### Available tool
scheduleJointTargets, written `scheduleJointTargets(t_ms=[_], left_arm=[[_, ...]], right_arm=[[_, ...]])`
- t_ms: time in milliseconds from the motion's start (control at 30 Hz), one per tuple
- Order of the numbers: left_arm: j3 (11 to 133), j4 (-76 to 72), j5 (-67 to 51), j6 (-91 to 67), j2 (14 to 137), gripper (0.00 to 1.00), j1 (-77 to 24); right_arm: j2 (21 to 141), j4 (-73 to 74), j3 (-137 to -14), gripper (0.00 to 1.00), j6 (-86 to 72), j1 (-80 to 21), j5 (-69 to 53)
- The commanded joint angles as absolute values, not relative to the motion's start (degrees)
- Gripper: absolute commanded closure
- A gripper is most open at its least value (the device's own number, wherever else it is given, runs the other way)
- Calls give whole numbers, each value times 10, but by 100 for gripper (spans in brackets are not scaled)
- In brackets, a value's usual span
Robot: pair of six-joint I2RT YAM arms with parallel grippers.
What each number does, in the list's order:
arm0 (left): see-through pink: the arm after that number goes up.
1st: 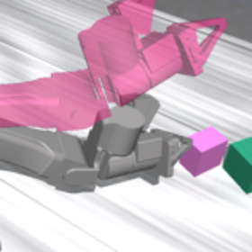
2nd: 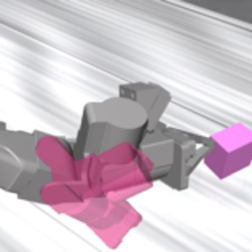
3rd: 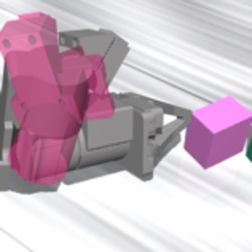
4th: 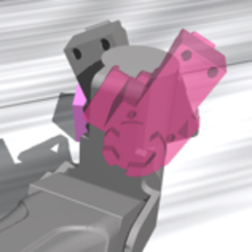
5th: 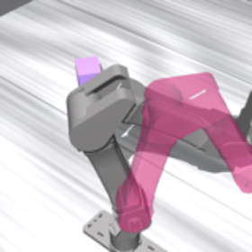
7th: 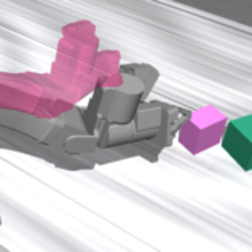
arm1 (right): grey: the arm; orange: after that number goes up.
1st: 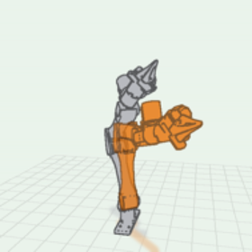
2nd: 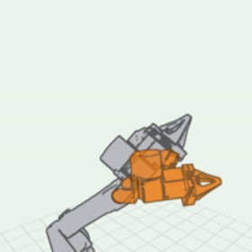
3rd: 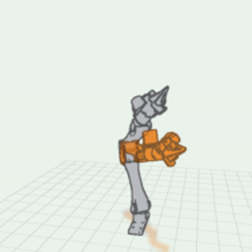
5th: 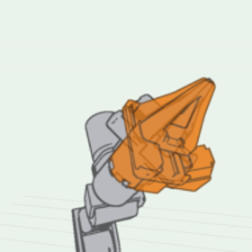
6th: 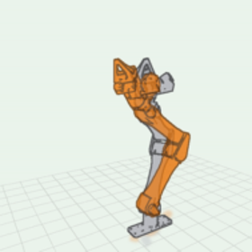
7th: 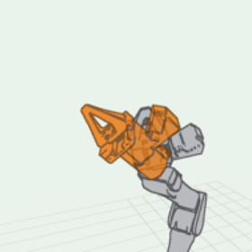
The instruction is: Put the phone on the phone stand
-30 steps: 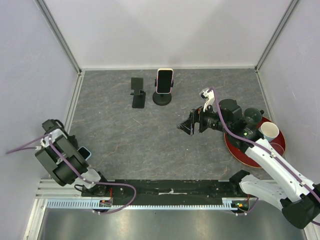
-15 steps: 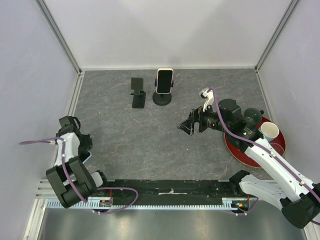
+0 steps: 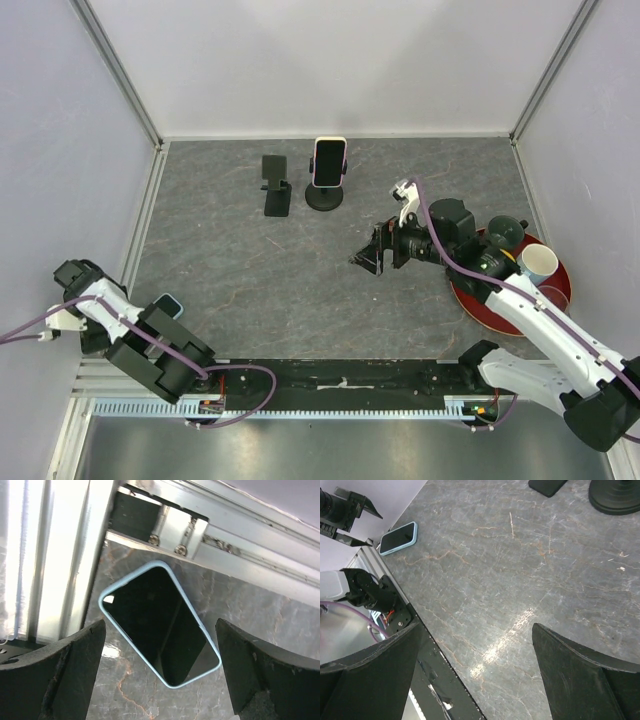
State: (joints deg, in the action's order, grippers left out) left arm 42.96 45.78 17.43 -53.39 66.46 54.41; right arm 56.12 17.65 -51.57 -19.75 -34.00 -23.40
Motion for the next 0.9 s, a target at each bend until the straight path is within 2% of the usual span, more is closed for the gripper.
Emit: scheduleJointTargets(t_ms=[0,167,433,600,867], left_arm=[[439,456,205,-538,675,3,585],[406,392,237,-521,661,2,600],[380,324,199,-521,672,0,630],[322,235,154,-529,644,0,636],[295,213,106,-548,636,0,636]], right_arm=[[568,156,-533,2,-196,-352,-250],[563,157,-529,2,-192,-357,-244],[560,165,-529,2,-182,-363,-238],[560,164,-530,2,-180,-365,-235],[553,176,-535,2,-177,-365,-227]])
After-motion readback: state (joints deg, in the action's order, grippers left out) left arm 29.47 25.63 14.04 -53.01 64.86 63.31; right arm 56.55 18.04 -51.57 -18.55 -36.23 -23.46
